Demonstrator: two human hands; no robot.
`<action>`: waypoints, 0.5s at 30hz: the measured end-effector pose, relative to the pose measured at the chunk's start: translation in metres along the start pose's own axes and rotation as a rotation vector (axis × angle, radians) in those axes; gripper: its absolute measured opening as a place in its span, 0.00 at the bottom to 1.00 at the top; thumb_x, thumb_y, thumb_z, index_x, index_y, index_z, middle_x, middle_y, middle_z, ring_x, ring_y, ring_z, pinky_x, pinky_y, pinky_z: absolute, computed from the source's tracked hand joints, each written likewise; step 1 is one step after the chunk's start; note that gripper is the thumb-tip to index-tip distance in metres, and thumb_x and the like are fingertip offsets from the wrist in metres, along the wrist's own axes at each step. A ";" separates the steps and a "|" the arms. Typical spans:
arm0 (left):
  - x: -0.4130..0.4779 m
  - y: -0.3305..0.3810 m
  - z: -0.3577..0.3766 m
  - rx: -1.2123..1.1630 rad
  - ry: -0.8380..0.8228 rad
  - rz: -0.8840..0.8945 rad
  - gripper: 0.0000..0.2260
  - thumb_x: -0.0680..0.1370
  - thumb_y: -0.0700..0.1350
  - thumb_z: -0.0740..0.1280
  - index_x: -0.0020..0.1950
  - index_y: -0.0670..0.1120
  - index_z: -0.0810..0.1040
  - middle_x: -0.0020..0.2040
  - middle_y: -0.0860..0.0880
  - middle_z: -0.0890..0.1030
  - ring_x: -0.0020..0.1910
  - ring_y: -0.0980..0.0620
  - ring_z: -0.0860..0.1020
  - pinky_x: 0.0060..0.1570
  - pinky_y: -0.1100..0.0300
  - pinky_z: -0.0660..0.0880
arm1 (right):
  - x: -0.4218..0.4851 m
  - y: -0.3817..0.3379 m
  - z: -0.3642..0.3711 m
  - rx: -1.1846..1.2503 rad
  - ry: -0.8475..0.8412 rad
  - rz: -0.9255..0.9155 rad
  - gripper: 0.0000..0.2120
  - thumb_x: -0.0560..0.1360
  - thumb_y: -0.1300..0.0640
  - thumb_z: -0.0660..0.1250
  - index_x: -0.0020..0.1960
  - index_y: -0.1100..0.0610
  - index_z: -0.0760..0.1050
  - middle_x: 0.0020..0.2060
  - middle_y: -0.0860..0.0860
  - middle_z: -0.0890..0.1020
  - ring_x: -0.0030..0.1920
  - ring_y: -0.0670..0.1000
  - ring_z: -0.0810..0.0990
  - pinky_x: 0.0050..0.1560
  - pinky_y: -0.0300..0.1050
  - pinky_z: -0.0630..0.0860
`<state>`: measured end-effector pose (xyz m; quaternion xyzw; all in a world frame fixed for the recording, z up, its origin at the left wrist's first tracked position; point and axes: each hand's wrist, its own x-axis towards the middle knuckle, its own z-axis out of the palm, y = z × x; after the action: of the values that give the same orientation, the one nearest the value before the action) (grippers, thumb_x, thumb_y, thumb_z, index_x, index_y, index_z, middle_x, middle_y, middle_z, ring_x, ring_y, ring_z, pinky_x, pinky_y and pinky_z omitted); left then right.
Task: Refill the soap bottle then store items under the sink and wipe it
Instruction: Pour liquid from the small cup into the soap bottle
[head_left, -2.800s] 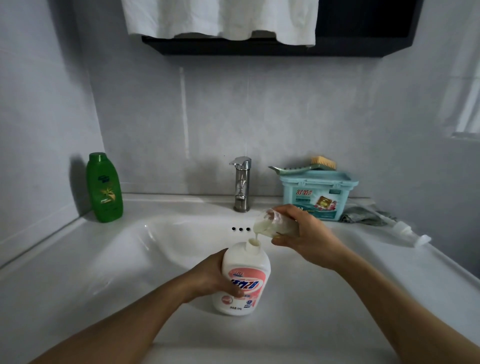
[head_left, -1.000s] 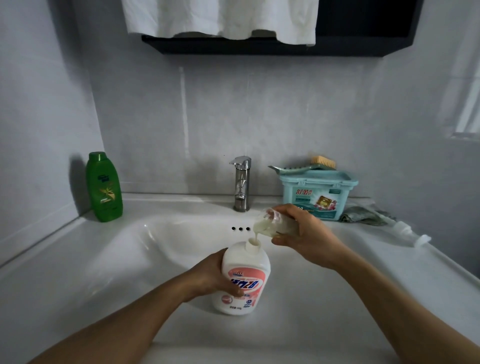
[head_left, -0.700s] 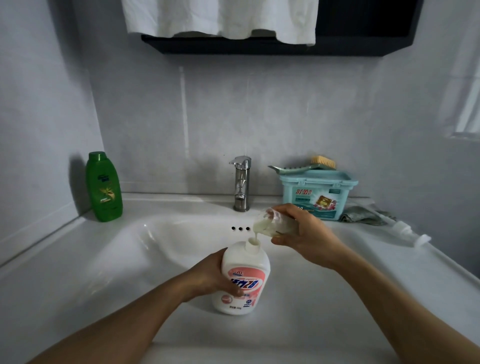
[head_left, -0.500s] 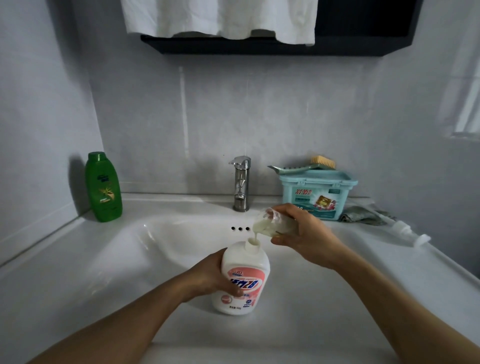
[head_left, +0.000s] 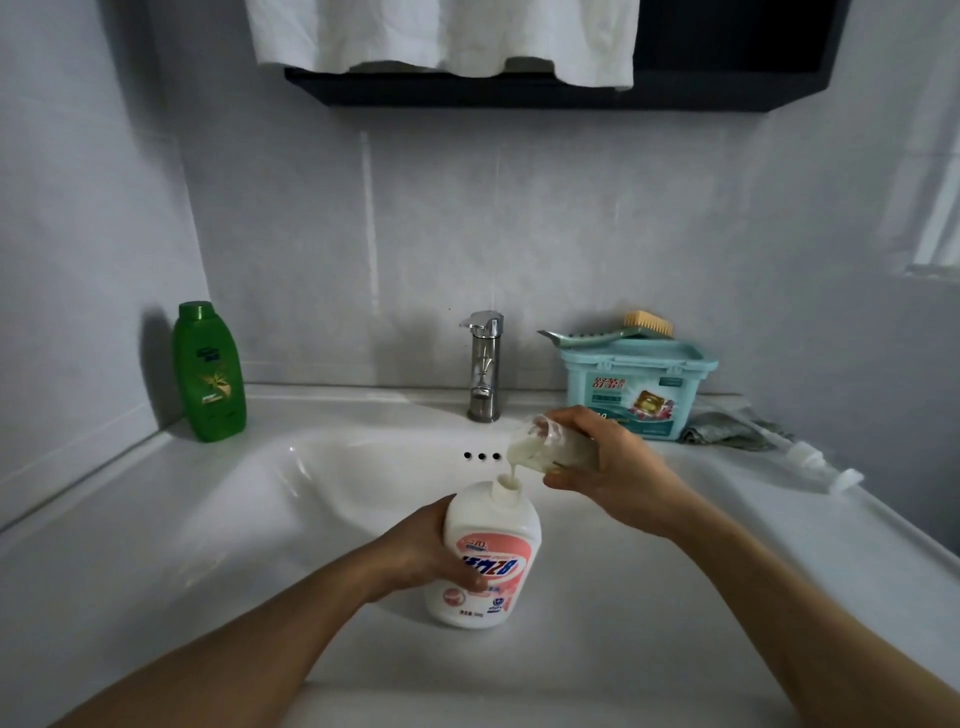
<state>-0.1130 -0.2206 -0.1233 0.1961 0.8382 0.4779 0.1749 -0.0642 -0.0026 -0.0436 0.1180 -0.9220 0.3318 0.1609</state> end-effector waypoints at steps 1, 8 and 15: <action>0.000 0.000 0.000 0.004 0.001 0.004 0.30 0.63 0.37 0.79 0.61 0.53 0.74 0.53 0.52 0.84 0.54 0.54 0.81 0.57 0.52 0.78 | 0.000 0.000 0.000 0.002 -0.001 0.003 0.26 0.69 0.56 0.74 0.63 0.47 0.68 0.50 0.41 0.72 0.50 0.43 0.72 0.44 0.30 0.69; 0.002 -0.002 0.000 0.006 0.009 0.005 0.31 0.63 0.37 0.80 0.62 0.52 0.75 0.53 0.52 0.84 0.53 0.55 0.82 0.57 0.52 0.78 | 0.000 0.001 0.000 -0.002 -0.006 0.003 0.26 0.69 0.56 0.73 0.64 0.47 0.68 0.52 0.43 0.72 0.52 0.45 0.72 0.44 0.30 0.69; 0.000 0.000 0.000 -0.005 -0.006 0.002 0.30 0.63 0.36 0.79 0.62 0.52 0.75 0.53 0.53 0.84 0.53 0.55 0.81 0.55 0.56 0.78 | -0.001 -0.002 -0.002 0.004 -0.004 -0.002 0.25 0.69 0.56 0.74 0.63 0.48 0.69 0.51 0.43 0.72 0.51 0.45 0.72 0.47 0.33 0.71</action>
<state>-0.1134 -0.2202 -0.1232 0.1977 0.8365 0.4793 0.1773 -0.0623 -0.0028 -0.0414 0.1198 -0.9215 0.3333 0.1591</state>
